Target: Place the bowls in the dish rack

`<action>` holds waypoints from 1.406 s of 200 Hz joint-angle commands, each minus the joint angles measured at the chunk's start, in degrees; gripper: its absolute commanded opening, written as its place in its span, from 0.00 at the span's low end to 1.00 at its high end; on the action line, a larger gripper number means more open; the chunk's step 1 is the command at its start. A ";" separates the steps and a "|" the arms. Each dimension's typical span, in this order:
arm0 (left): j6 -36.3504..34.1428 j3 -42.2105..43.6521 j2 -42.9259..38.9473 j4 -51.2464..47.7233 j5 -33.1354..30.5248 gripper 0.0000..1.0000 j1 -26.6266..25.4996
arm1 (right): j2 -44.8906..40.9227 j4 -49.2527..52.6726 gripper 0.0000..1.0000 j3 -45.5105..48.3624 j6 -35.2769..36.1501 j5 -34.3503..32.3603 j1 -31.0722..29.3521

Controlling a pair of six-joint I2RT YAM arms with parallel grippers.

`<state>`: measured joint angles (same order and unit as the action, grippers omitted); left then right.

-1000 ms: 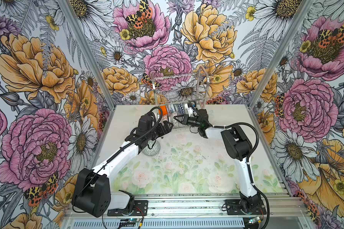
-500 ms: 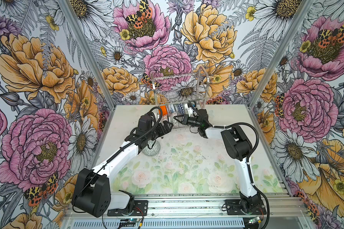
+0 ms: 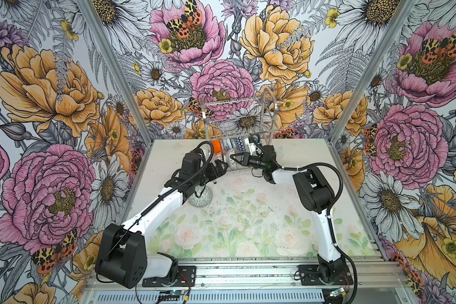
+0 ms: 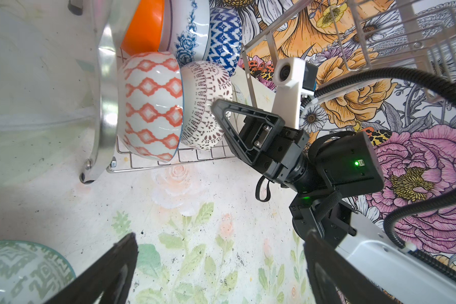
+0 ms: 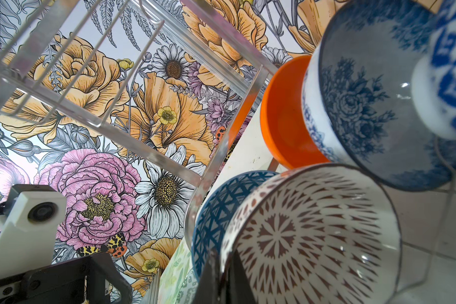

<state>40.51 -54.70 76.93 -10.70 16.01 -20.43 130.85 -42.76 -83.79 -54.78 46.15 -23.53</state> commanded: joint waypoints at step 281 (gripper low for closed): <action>0.19 0.64 -0.09 1.46 1.69 0.99 -0.05 | -6.66 19.32 0.00 -0.40 18.55 -6.50 -1.36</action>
<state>40.53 -54.70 76.93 -10.46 17.23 -20.45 126.85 -29.95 -83.09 -41.45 43.42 -24.43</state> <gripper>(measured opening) 0.986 0.081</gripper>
